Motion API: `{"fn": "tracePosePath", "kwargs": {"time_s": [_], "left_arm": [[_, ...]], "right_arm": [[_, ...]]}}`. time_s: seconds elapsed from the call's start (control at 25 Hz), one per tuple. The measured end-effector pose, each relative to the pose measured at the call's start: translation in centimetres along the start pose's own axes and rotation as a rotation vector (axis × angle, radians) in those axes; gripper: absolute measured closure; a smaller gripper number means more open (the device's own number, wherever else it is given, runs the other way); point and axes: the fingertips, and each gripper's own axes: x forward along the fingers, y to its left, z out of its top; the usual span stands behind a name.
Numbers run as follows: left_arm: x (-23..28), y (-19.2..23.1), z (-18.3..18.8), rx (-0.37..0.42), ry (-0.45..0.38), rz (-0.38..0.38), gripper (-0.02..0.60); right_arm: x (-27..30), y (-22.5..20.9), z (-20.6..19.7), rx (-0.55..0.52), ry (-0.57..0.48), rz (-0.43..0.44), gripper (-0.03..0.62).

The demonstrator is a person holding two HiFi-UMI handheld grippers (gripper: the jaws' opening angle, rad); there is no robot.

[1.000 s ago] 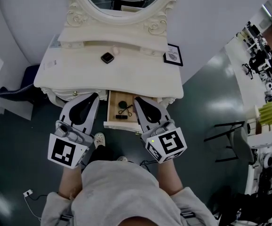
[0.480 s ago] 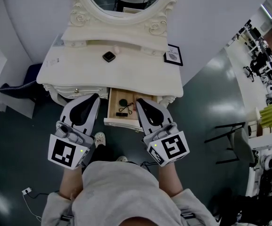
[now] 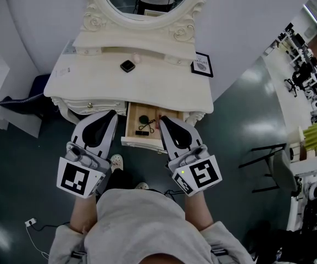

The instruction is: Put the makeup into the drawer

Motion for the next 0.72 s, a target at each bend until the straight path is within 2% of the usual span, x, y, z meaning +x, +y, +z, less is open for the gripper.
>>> {"fn": "tracePosePath", "kwargs": {"time_s": [0.72], "left_arm": [[0.13, -0.76, 0.00, -0.001, 0.020, 0.008, 0.568]], "right_arm": [[-0.03, 0.31, 0.19, 0.007, -0.017, 0.035, 0.569]]}}
